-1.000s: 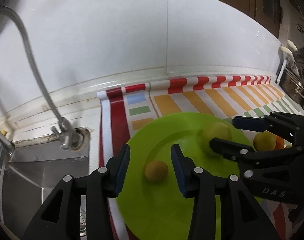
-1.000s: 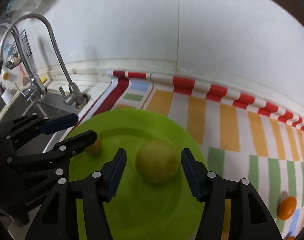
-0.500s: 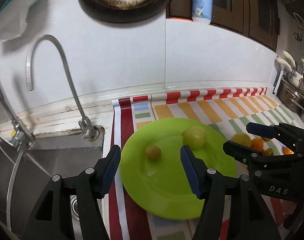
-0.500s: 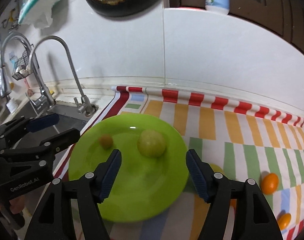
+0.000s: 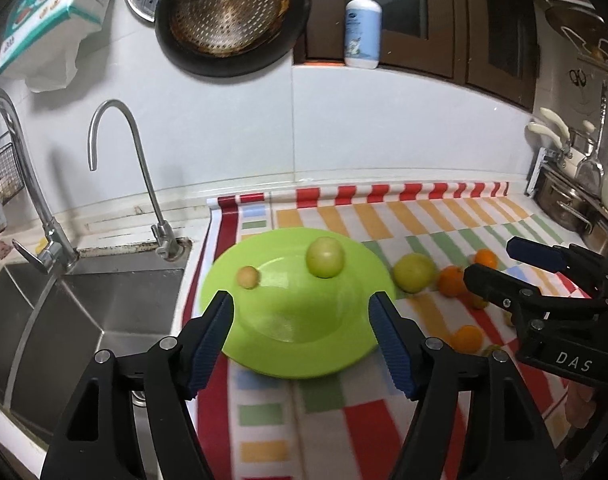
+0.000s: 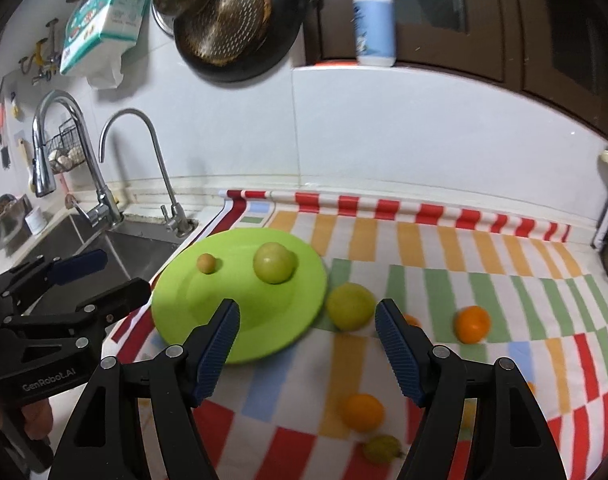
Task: Organize fruits
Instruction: 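Withdraw both open tools from the plate toward the remaining fruits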
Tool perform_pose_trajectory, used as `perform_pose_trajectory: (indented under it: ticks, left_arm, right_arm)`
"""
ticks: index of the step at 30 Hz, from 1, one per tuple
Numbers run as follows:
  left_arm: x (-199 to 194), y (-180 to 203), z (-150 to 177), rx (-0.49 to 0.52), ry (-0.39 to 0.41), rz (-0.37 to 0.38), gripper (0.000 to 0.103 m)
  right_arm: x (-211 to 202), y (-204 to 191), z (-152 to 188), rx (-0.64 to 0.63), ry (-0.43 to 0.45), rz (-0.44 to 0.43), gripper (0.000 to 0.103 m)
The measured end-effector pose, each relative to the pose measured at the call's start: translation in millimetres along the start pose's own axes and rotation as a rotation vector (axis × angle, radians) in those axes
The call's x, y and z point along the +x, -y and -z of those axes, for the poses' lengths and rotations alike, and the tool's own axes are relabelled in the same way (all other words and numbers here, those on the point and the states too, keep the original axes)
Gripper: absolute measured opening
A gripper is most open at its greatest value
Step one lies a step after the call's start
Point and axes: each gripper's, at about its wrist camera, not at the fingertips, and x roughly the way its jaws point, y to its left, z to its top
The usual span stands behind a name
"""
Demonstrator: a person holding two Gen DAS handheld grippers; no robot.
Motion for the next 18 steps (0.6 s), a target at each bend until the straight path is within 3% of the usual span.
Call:
perform_pose_trajectory:
  ticks: [18]
  left_arm:
    - [-18,98,27,0.027,0.011,0.042,0.074]
  right_arm:
    - [-58,79,47,-0.011,0.003,0.055,0.071]
